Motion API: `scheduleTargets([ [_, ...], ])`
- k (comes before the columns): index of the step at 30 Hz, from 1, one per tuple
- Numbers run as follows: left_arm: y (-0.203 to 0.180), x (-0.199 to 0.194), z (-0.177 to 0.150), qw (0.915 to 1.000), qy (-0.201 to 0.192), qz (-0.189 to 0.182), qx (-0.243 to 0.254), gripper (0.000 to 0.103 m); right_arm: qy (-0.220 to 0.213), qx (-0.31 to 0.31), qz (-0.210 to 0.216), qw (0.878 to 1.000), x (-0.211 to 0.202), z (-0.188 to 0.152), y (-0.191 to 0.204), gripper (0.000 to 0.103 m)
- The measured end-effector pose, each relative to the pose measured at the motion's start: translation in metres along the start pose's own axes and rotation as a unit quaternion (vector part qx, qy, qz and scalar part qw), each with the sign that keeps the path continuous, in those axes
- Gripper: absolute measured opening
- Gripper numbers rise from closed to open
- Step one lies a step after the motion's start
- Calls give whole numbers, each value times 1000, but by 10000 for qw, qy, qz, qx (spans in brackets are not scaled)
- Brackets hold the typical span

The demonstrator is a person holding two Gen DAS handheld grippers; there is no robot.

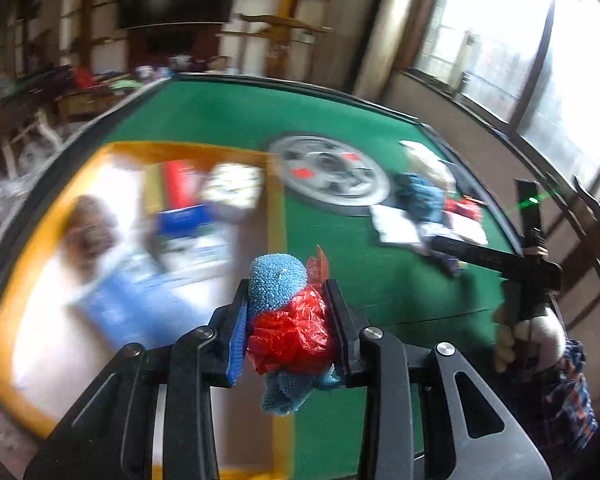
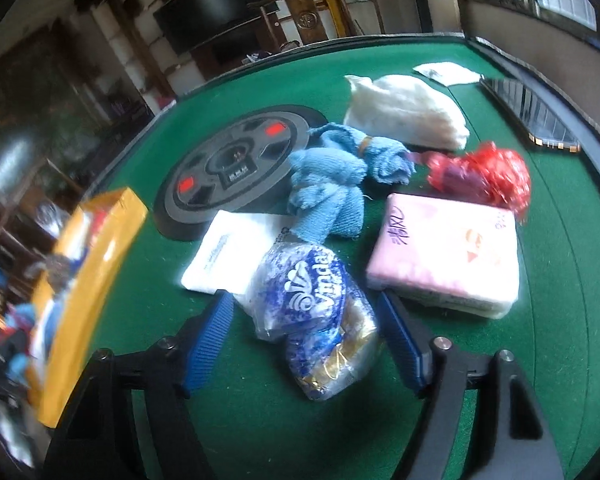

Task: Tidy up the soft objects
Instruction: 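Carry both held items into the yellow box and open both tools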

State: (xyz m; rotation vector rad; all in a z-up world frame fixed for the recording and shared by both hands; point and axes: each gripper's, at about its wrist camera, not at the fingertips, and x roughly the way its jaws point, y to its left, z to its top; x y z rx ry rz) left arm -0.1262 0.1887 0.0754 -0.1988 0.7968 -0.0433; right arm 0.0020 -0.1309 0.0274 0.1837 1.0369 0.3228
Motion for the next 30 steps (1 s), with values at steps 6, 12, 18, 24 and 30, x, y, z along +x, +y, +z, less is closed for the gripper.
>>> scheduleTargets([
  [6, 80, -1, -18, 9935, 271, 842, -713, 32, 135, -493, -803, 9955, 7, -3, 25, 47],
  [12, 117, 6, -19, 9865, 209, 1125, -1167, 45, 25, -246, -510, 9984, -19, -4, 30, 45],
  [18, 130, -5, -22, 9831, -55, 946, -1568, 52, -221, -458, 20, 9987, -56, 0, 71, 45],
  [24, 142, -24, -30, 9775, -307, 734, -1955, 52, 158, -983, 1043, 9895, -53, -1, 156, 46],
  [30, 144, -37, -34, 9771, -409, 524, -2023, 54, 1016, -1402, 1760, 9690, -5, -18, 249, 46],
])
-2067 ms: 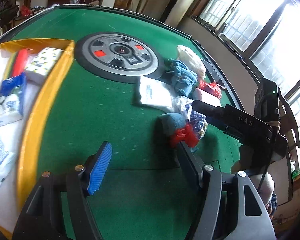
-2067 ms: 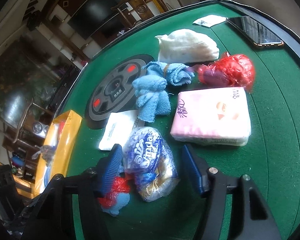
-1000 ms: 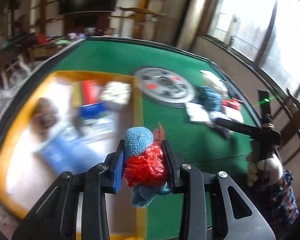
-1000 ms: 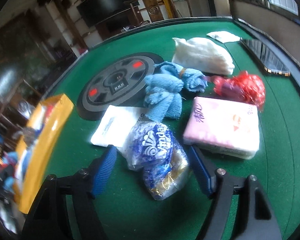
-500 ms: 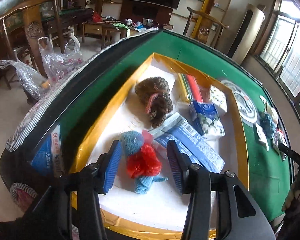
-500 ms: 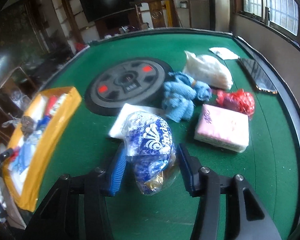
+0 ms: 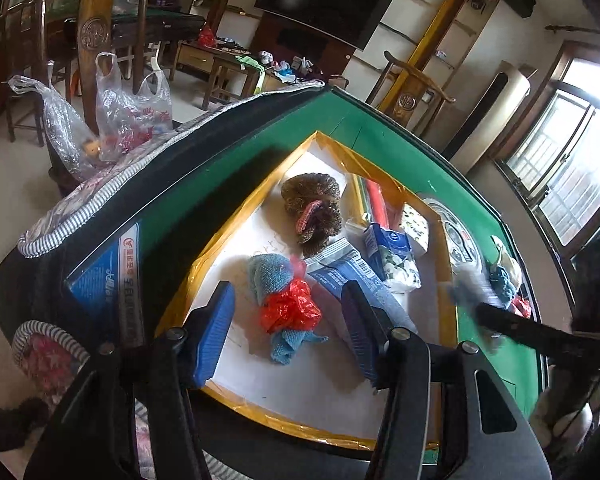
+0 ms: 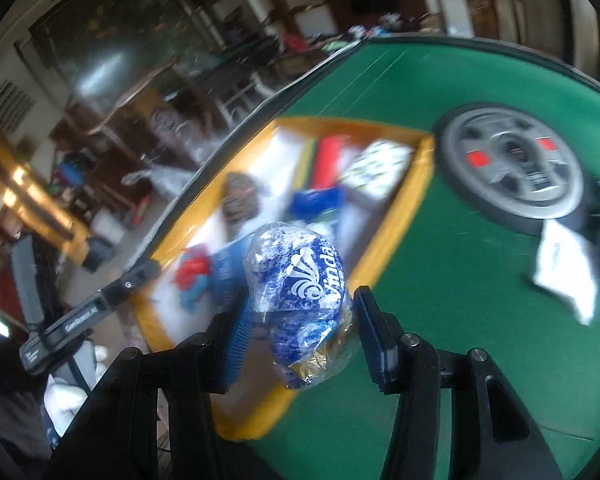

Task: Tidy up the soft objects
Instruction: 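Carry both held items into the yellow box and open both tools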

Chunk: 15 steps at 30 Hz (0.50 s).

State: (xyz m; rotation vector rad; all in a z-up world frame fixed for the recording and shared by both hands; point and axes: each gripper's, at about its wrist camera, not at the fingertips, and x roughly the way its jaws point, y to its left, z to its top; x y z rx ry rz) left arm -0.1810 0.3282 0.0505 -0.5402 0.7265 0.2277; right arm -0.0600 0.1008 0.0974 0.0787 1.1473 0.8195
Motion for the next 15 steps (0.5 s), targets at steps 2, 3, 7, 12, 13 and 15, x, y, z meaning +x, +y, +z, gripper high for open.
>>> scheduleTargets([
  [2, 1, -2, 1, 10000, -9, -69, 0, 54, 259, -119, 75, 9996, 25, 2, 16, 46],
  [3, 2, -3, 2, 9999, -16, -106, -1, 54, 402, -181, 83, 9990, 37, 2, 24, 46],
  [7, 3, -4, 3, 9998, -10, -177, -18, 54, 746, -298, -373, 9961, 72, 8, 35, 46],
  [12, 7, -4, 2, 9997, 5, -228, -62, 54, 742, -294, -774, 9938, 85, 27, 35, 46],
  [13, 6, -4, 1, 9997, 9, -232, -73, 54, 699, -421, -970, 9919, 88, 25, 39, 46],
  [15, 7, -3, 2, 9997, 20, -241, -88, 54, 649, -722, -1390, 9855, 92, 25, 47, 48],
])
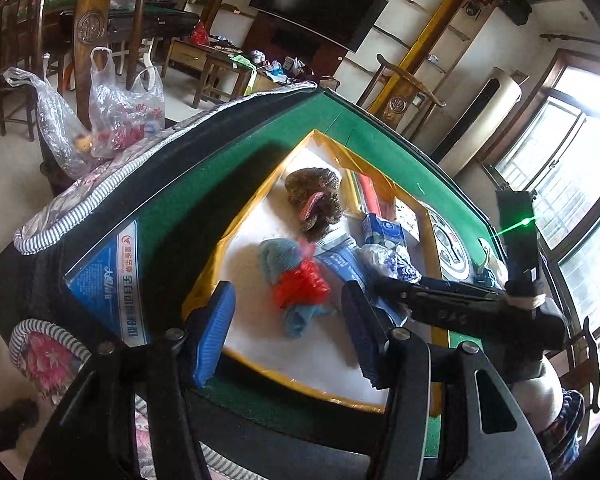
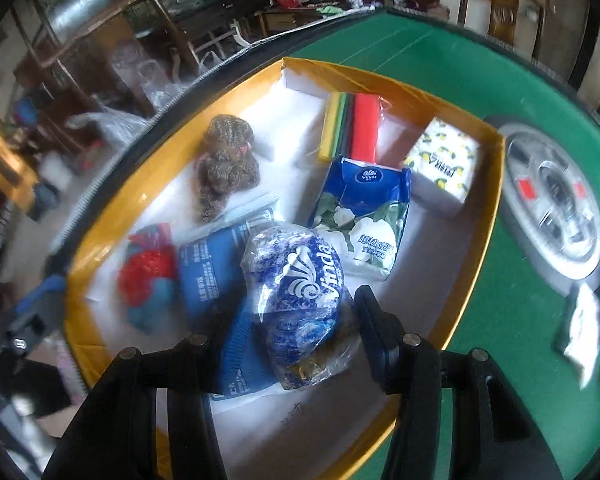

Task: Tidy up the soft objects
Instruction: 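Carry both held items into the yellow box and open both tools, then withdraw both tools from the box toward the remaining pile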

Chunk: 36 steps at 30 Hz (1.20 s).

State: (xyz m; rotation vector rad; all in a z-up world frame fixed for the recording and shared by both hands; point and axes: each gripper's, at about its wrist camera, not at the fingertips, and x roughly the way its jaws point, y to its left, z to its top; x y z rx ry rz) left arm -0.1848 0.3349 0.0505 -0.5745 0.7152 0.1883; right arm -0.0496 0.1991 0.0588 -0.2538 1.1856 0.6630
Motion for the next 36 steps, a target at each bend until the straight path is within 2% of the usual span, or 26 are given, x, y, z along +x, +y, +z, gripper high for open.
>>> scheduleTargets([
  [2, 1, 0, 0, 10000, 12, -4, -5, 54, 22, -122, -200, 9997, 2, -4, 8, 55],
  [4, 2, 1, -1, 10000, 22, 7, 1, 54, 116, 10, -127, 9999, 0, -4, 3, 63],
  [7, 2, -1, -1, 10000, -18, -10, -47, 54, 258, 252, 671, 9971, -4, -9, -5, 73],
  [8, 3, -2, 0, 10000, -33, -16, -59, 54, 334, 375, 1090, 9928, -4, -11, -6, 73],
  [11, 2, -5, 0, 9999, -111, -34, -67, 54, 318, 454, 1809, 9819, -6, -16, -5, 76],
  [13, 1, -8, 0, 9999, -150, -18, -58, 54, 211, 350, 2004, 9789, -9, -18, 0, 82],
  [17, -1, -13, 1, 9998, -204, 15, -22, 54, 122, 377, 2490, 9677, -14, -20, -4, 85],
  [18, -2, -15, 2, 9997, -229, 37, -16, 54, 79, 447, 2594, 9647, -18, -21, -11, 84],
  [21, -3, -21, 3, 9994, -338, 58, -45, 54, -434, 624, 2227, 9719, -43, -19, -25, 84],
  [22, -3, -22, 4, 9993, -376, 57, -51, 55, -554, 666, 2361, 9678, -48, -16, -25, 84],
  [24, -5, -24, 3, 9989, -450, 70, -59, 54, -615, 906, 2937, 9496, -48, -10, -24, 84],
  [28, -2, -28, 3, 9983, -551, 150, -100, 55, -281, 1345, 3827, 9136, -15, 6, -7, 84],
  [30, 0, -28, 2, 9982, -546, 222, -95, 55, -167, 1461, 3865, 9105, 0, 9, -5, 84],
  [33, 3, -27, 1, 9984, -487, 277, -102, 55, -9, 1627, 3533, 9212, 11, 4, -8, 83],
  [36, 0, -24, 1, 9982, -466, 369, -3, 57, -135, 1660, 3126, 9352, -1, -9, -24, 83],
])
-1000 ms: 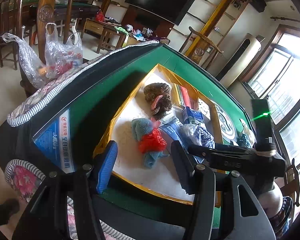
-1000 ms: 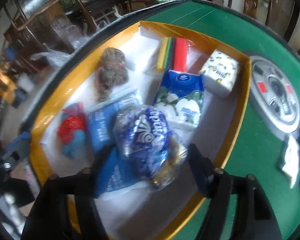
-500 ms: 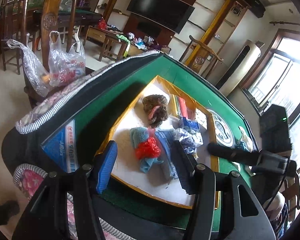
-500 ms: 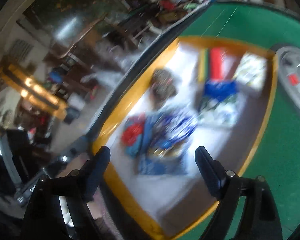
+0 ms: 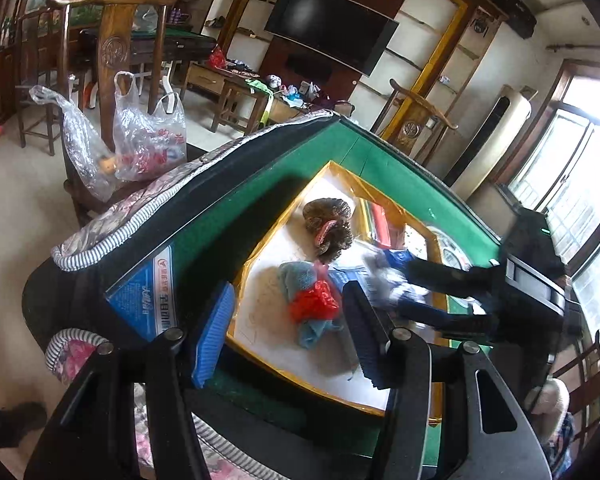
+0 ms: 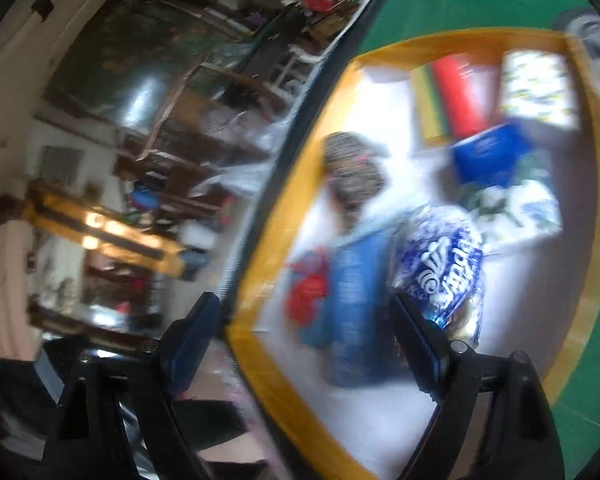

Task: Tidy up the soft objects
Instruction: 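Withdraw both tools from the box toward the remaining pile, then grasp the pink tissue pack with the right tool while the left tool nears the white packet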

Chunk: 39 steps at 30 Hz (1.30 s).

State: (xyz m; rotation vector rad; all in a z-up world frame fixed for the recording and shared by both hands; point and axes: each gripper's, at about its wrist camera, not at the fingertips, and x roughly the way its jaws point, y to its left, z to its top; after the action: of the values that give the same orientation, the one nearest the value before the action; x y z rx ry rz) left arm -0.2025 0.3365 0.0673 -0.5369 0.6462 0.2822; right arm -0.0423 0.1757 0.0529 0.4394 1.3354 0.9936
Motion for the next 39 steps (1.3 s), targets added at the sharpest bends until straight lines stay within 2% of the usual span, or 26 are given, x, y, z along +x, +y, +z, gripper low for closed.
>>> scheduleTargets([
  [1, -3, 1, 0, 10000, -4, 7, 50, 59, -72, -35, -33, 10000, -12, -4, -2, 80],
  [2, -6, 2, 0, 10000, -9, -11, 87, 59, -126, -100, -101, 9998, -22, -7, -3, 82],
  [3, -12, 4, -1, 9999, 2, -56, 159, 59, -247, -168, -431, 9986, -35, -10, -5, 82],
  [4, -16, 4, -2, 9997, 19, -93, 215, 59, -354, -240, -532, 9977, -48, -15, -7, 82],
  [7, -33, 6, -5, 9986, 111, -242, 462, 59, -603, -257, -340, 9973, -90, -22, -23, 82],
  [9, -43, 6, -7, 9973, 159, -351, 627, 59, -1028, -324, -719, 9916, -127, -27, -38, 82],
  [12, -62, 6, -11, 9951, 180, -579, 787, 61, -1517, -184, -1494, 9769, -178, -27, -74, 82],
  [13, -69, 7, -13, 9944, 177, -618, 837, 63, -1652, -36, -1736, 9709, -193, -25, -92, 82],
  [15, -83, 7, -17, 9920, 216, -767, 984, 63, -1715, 206, -1942, 9656, -208, -18, -116, 82],
  [18, -104, 6, -25, 9872, 340, -950, 1236, 63, -1601, 492, -1793, 9694, -212, -4, -147, 82],
  [19, -110, 5, -28, 9856, 362, -990, 1325, 63, -1569, 458, -1870, 9687, -209, 3, -151, 82],
  [22, -123, 0, -35, 9822, 388, -1032, 1524, 63, -1508, 106, -2369, 9597, -196, 23, -151, 82],
  [24, -130, -2, -39, 9813, 414, -1024, 1579, 63, -1297, 7, -2533, 9586, -182, 37, -154, 82],
  [26, -134, -4, -41, 9808, 422, -1017, 1612, 63, -1096, -6, -2863, 9518, -168, 47, -159, 82],
  [30, -136, -6, -43, 9802, 414, -1017, 1650, 63, -901, -74, -3148, 9448, -161, 30, -162, 81],
  [32, -137, -1, -43, 9800, 448, -1030, 1644, 63, -714, -219, -3229, 9435, -159, 16, -154, 74],
  [34, -140, 5, -45, 9791, 518, -1104, 1628, 63, -485, -412, -3192, 9456, -157, -3, -145, 67],
  [39, -154, 15, -57, 9727, 780, -1283, 1768, 63, 99, -955, -2674, 9588, -153, -56, -118, 67],
])
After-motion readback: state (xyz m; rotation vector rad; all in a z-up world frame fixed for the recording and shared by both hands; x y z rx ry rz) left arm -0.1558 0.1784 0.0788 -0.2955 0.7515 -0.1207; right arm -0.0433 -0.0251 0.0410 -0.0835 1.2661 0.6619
